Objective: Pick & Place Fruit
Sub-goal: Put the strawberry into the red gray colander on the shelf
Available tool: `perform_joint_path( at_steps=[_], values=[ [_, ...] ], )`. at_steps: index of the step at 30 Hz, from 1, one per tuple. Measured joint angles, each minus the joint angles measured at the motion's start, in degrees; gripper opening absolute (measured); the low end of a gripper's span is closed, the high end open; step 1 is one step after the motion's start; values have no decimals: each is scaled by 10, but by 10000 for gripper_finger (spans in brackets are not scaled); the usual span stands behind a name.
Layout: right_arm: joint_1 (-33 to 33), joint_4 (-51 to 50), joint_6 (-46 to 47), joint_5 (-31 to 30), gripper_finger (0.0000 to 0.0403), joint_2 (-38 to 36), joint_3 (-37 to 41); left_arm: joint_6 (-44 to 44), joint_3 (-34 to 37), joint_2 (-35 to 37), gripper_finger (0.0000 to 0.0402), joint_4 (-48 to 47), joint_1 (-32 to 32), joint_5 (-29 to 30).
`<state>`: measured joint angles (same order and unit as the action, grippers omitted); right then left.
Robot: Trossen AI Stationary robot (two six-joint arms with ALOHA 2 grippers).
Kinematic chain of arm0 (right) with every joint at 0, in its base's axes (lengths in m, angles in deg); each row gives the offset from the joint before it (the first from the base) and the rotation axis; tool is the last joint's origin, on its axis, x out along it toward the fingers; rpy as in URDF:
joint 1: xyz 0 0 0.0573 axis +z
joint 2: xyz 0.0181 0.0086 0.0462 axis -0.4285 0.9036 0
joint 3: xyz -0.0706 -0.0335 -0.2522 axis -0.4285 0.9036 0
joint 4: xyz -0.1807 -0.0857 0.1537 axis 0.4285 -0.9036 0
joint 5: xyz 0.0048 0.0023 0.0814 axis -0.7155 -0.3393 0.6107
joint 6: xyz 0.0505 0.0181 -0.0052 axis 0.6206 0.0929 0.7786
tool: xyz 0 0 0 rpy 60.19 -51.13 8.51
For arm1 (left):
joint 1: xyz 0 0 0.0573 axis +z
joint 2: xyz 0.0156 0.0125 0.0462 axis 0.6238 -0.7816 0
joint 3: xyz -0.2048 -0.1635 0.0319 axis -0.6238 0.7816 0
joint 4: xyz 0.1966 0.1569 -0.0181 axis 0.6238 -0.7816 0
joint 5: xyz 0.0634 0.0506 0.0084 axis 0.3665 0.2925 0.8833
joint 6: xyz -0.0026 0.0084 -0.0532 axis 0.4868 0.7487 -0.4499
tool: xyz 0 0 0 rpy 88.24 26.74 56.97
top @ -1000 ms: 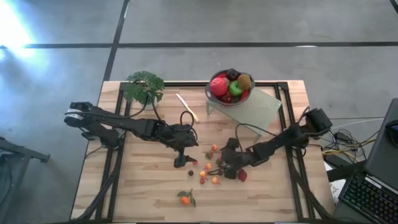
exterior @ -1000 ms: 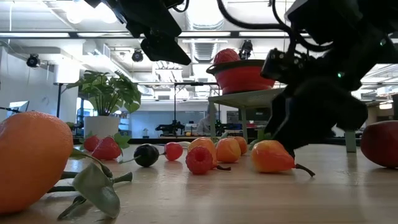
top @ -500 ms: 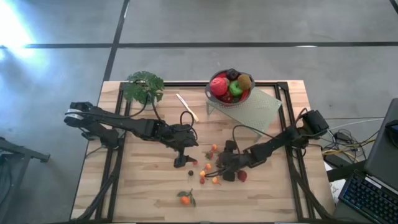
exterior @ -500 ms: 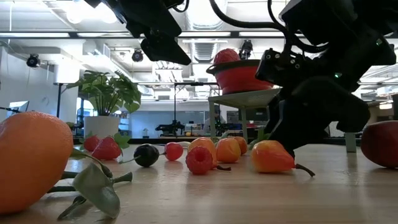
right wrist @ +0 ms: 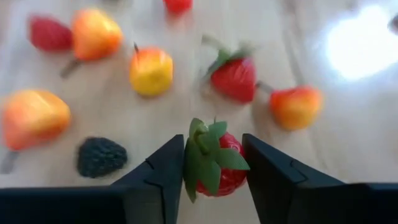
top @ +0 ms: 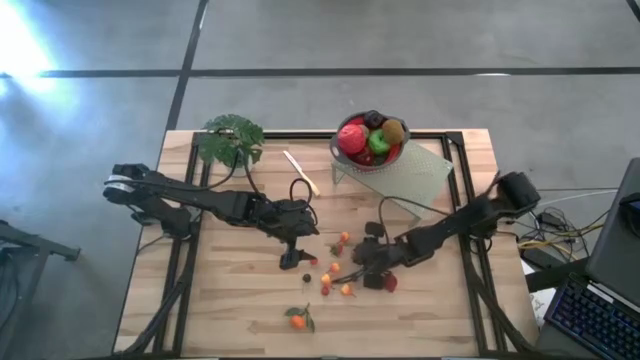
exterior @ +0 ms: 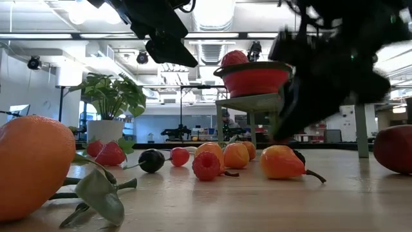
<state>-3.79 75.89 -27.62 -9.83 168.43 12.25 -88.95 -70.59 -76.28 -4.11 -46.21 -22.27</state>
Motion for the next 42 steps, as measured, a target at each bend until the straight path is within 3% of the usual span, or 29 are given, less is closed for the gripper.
perform_joint_path(
  at_steps=[5, 11, 15, 19, 24, 33, 42],
  values=[
    [-1, -81, -14, 0, 165, -82, -24, 3, 0, 0, 360, 2, 0, 0],
    [-12, -175, -48, -2, 143, -195, -72, 2, 0, 0, 360, 2, 0, 0],
    [-39, -205, -95, -7, 136, -258, -106, 3, 0, 0, 360, 2, 0, 0],
    [-86, -238, -139, -7, 155, -299, -138, 3, 0, 0, 360, 2, 0, 0],
    [-169, -248, -169, -7, 166, -320, -169, 3, 0, 0, 360, 2, 0, 0],
    [-324, -279, -189, -6, 137, -317, -200, 3, 0, 0, 360, 2, 0, 0],
    [-408, -279, -182, 51, 169, -308, -169, 17, 0, 0, 360, 2, 0, 0]
  ],
)
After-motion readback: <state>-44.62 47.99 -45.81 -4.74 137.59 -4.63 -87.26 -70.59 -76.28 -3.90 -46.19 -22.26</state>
